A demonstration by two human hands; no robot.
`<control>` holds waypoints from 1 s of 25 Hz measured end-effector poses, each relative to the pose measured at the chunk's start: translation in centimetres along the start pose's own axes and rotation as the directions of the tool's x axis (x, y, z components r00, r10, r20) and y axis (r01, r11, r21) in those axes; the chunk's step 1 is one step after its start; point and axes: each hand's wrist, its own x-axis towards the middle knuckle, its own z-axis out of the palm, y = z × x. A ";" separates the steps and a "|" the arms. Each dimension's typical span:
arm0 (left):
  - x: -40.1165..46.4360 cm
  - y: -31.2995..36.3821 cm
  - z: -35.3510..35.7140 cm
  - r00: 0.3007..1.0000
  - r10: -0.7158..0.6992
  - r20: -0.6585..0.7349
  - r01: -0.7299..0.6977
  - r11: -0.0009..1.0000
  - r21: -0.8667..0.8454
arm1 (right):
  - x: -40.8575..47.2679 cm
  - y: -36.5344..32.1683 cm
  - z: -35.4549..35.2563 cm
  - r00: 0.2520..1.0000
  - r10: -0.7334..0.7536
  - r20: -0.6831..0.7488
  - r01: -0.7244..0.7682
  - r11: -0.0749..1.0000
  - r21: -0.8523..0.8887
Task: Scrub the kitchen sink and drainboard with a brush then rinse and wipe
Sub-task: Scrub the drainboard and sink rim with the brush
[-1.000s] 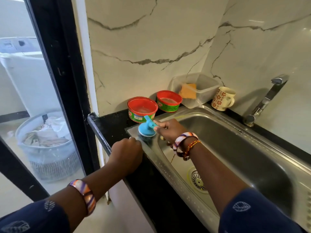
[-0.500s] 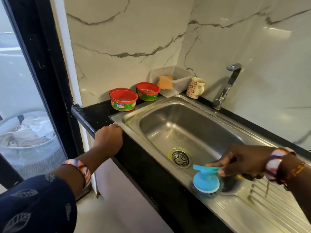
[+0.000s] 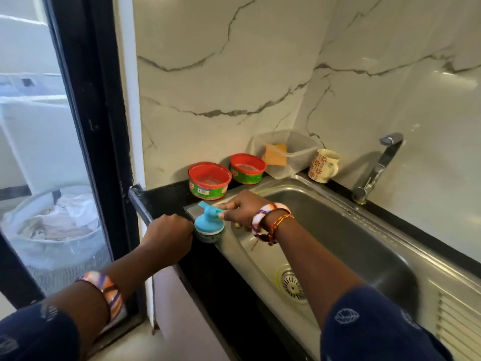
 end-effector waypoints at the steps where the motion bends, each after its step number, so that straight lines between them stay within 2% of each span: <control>1: 0.6 -0.5 -0.4 0.999 0.030 0.020 -0.031 0.999 0.035 | 1.0 0.2 -0.2 1.000 -0.004 -0.007 0.004 0.999 0.032; 5: 3.1 -1.5 -1.3 0.981 0.156 0.119 -0.168 0.980 0.104 | 2.5 2.9 -0.6 0.994 0.080 -0.075 -0.071 0.991 0.116; 8: 5.9 -1.5 -2.7 0.945 0.275 0.175 -0.273 0.961 -0.036 | 1.9 5.0 -2.6 0.985 0.171 -0.007 -0.168 0.974 0.149; 9: 7.1 -1.3 -3.5 0.935 0.317 0.162 -0.302 0.947 -0.107 | 1.7 5.6 -3.6 0.978 0.207 0.016 -0.206 0.961 0.184; 11: 10.1 -0.6 -4.9 0.931 0.363 0.043 -0.350 0.919 -0.183 | 1.7 6.4 -6.0 0.967 0.253 0.008 -0.246 0.931 0.268; 13: 13.5 0.3 -5.8 0.943 0.322 -0.082 -0.333 0.913 -0.238 | 2.3 6.7 -8.2 0.959 0.277 -0.053 -0.245 0.911 0.332; 15: 17.1 1.1 -6.4 0.973 0.206 -0.105 -0.227 0.941 -0.252 | 3.5 6.4 -9.9 0.941 0.316 -0.120 -0.238 0.871 0.430; 16: 19.0 1.2 -6.3 0.983 0.169 -0.067 -0.180 0.960 -0.213 | 4.4 6.3 -10.4 0.923 0.348 -0.162 -0.231 0.840 0.490; 18: 21.9 1.4 -5.5 0.984 0.151 0.092 -0.140 0.983 -0.116 | 6.9 6.2 -10.9 0.879 0.384 -0.281 -0.188 0.824 0.535; 20: 23.5 1.5 -4.5 0.971 0.147 0.190 -0.131 0.987 -0.092 | 9.7 6.3 -10.9 0.839 0.312 -0.445 -0.109 0.898 0.425; 21: 24.0 1.4 -3.9 0.970 0.154 0.189 -0.139 0.986 -0.090 | 11.3 6.4 -10.8 0.823 0.261 -0.504 -0.088 0.936 0.341; 23: 24.0 1.4 -2.8 0.969 0.180 0.168 -0.167 0.982 -0.088 | 14.0 6.6 -10.4 0.816 0.197 -0.543 -0.118 0.977 0.177; 25: 23.4 1.5 -1.9 0.975 0.191 0.114 -0.179 0.978 -0.106 | 16.4 7.1 -9.4 0.827 0.212 -0.521 -0.199 0.977 0.081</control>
